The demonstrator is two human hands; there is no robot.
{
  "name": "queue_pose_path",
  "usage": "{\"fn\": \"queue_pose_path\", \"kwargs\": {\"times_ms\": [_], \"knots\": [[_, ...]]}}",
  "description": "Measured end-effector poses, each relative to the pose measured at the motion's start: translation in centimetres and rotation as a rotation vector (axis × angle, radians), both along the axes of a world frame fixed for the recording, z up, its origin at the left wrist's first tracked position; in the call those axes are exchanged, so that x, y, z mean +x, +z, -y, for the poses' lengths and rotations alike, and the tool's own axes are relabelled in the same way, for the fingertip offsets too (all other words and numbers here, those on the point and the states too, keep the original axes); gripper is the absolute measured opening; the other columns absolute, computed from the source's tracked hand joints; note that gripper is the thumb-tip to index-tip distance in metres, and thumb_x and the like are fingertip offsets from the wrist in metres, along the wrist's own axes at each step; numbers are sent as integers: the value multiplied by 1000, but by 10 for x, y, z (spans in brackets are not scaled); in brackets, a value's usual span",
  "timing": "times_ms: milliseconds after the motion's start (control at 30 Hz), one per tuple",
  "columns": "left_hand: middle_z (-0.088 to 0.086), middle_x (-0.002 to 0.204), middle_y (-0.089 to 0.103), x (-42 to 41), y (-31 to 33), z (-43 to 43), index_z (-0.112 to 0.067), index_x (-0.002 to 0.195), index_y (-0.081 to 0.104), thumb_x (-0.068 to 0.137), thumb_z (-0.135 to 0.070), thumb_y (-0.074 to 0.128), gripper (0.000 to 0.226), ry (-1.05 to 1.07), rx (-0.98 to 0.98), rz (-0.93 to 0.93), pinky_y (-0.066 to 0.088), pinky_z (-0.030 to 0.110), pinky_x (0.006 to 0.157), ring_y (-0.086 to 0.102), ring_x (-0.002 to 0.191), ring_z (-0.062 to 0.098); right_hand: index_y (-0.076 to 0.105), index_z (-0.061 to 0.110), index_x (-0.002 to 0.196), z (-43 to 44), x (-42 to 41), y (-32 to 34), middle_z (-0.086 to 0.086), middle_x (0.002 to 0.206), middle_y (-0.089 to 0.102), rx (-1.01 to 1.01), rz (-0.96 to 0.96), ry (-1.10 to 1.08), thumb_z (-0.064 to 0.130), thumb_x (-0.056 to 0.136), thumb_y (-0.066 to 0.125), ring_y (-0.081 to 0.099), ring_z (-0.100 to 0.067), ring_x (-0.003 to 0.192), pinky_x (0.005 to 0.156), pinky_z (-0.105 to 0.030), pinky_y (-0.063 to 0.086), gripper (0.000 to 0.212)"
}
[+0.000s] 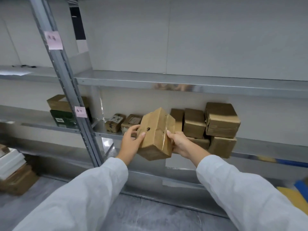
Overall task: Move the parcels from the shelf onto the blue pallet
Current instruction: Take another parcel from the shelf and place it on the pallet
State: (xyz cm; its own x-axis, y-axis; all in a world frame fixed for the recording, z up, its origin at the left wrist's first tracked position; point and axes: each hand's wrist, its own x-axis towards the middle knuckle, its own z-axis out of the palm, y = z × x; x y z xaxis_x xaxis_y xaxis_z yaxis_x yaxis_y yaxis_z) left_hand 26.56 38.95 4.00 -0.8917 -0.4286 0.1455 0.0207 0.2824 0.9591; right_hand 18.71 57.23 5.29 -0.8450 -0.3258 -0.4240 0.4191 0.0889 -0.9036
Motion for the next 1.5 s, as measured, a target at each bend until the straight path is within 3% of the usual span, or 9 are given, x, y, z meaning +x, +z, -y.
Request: {"fn": "queue_pose_path", "kwargs": {"times_ms": [100,200,300,400,533,800,1133,1300,1500], "knots": [[0,114,62,14,-1,-18,-28,115,63,95,-38,59,23,-60,55,88,51,29,79,59,107,17,31,17,126,-10,18,6,-8,116,56,23,-49,-86,35,101,44,60,-26,103,87,-47,52,33],[-2,111,64,24,6,-30,-24,115,59,90,-60,53,45,-102,169,198,45,23,67,60,94,8,32,20,123,-16,30,9,-7,116,55,88,-97,-100,39,103,35,58,-26,106,97,-50,48,27],[-6,109,60,33,10,-25,-22,120,47,77,-75,55,68,-213,250,340,41,21,61,57,91,5,38,21,118,-18,45,10,-6,107,58,104,-145,-61,37,104,33,62,-22,94,80,-40,57,22],[-8,107,60,42,5,-12,-25,124,44,66,-75,67,80,-279,253,387,42,23,65,58,94,8,40,22,122,-13,60,11,-8,108,61,128,-166,-47,34,104,37,63,-20,90,65,-32,55,22],[-1,111,70,52,-12,13,-20,127,54,58,-79,72,93,-330,337,367,52,41,93,66,104,20,52,18,126,2,78,6,-7,120,62,140,-43,18,54,97,40,58,-23,110,83,-40,53,48],[-2,108,74,78,-18,51,-25,121,62,73,-62,74,62,-442,430,213,58,27,76,71,97,15,52,11,130,30,106,-1,-6,115,67,162,-26,-56,75,70,62,64,-21,102,90,-39,52,88],[3,104,69,86,-14,52,-27,108,68,96,-25,60,14,-262,314,24,50,21,61,64,90,16,44,15,120,31,129,6,-5,106,70,87,-199,-251,38,86,70,70,-17,94,83,-39,58,49],[-8,96,72,85,-14,23,-26,103,72,94,-51,54,33,-312,316,148,41,16,64,63,89,4,46,13,120,7,139,6,0,101,67,151,-240,-308,31,90,66,69,-10,81,56,-21,54,41],[0,108,73,75,-24,-26,-16,124,66,89,-36,68,40,-444,358,162,57,26,81,69,97,13,60,12,123,-37,146,-1,-1,107,71,228,-260,-351,31,94,61,68,-8,86,60,-17,51,35]]}}
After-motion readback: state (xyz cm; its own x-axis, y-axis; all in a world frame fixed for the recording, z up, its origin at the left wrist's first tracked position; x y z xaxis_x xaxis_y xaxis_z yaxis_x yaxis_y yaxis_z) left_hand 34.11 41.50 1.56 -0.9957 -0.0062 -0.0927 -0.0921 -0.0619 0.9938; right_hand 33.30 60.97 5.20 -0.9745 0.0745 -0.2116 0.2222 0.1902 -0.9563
